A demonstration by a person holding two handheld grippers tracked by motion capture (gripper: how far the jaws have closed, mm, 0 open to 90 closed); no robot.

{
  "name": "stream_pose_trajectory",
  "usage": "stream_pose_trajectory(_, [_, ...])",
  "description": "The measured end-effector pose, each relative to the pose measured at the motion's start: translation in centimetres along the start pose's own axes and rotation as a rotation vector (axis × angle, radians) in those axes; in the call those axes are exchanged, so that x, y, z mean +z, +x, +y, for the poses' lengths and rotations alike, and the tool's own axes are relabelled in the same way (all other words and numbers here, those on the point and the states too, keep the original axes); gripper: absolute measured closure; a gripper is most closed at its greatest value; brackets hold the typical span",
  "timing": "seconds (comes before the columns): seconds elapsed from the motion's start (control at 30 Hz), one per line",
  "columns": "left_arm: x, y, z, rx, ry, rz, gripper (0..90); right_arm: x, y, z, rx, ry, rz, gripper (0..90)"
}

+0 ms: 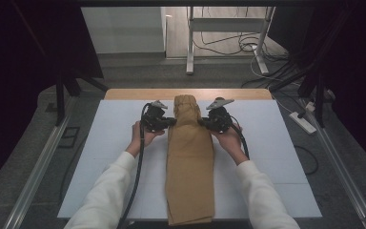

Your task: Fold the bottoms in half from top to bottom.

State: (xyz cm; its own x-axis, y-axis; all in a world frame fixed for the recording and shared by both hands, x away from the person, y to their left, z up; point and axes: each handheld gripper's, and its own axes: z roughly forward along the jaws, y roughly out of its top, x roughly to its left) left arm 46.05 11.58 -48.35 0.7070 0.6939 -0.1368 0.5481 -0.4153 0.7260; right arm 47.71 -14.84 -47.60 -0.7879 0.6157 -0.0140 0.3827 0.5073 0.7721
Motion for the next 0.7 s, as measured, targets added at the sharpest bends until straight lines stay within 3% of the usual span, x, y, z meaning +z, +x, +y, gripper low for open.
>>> stream_pose_trajectory(0.13, [0.1,0.1,-0.4,-0.010,0.001,-0.010,85.0,0.1,0.1,-0.3,0.000,0.006,0.005,82.6])
stream_pose_trajectory(0.7, [-0.3,-0.7,-1.1,0.018,-0.006,-0.014,84.7,0.0,0.6,-1.2,-0.010,0.017,0.022,82.6])
